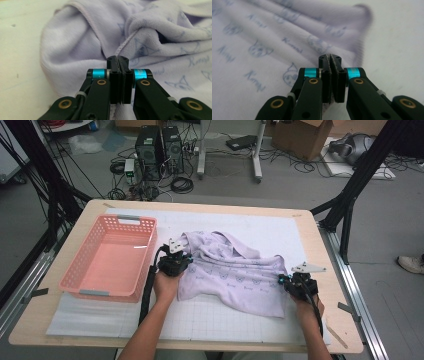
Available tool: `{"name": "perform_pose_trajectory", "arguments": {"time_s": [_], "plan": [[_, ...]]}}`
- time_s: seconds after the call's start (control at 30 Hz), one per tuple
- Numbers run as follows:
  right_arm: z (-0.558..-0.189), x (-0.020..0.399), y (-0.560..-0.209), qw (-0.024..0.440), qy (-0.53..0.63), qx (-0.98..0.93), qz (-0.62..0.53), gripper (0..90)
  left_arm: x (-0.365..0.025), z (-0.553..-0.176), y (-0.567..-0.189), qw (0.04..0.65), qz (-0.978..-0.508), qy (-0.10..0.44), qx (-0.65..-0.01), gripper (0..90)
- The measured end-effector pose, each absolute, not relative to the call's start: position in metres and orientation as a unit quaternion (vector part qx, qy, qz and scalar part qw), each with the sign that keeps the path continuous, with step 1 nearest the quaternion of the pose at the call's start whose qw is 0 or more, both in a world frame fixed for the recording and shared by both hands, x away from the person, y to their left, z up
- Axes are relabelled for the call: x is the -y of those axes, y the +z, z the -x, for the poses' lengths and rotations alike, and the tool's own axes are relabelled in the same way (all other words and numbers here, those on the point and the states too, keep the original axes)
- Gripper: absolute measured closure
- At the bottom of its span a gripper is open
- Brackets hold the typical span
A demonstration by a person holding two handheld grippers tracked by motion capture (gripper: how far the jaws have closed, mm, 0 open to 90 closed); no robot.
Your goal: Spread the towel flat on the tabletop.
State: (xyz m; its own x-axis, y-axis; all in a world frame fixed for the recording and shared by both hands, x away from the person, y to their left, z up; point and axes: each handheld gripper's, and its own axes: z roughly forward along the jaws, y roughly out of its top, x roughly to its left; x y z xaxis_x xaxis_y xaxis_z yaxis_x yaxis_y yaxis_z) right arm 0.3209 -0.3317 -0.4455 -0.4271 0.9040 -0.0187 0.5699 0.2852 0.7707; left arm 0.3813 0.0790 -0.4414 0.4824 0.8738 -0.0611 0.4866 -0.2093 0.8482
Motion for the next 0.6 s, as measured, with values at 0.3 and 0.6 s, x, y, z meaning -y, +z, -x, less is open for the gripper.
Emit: {"name": "perform_pose_trajectory", "arguments": {"time_s": [0.3, 0.6], "plan": [[-0.314, 0.337, -0.434, 0.278, 0.384, -0.734, -0.486, 69.7, -0.09, -0.34, -0.435, 0.472, -0.754, 0.191, -0.415, 49.1], [-0.263, 0.352, -0.43, 0.253, 0.385, -0.768, -0.445, 60.1, -0.105, -0.313, -0.451, 0.448, -0.781, 0.098, -0.424, 42.2]]}}
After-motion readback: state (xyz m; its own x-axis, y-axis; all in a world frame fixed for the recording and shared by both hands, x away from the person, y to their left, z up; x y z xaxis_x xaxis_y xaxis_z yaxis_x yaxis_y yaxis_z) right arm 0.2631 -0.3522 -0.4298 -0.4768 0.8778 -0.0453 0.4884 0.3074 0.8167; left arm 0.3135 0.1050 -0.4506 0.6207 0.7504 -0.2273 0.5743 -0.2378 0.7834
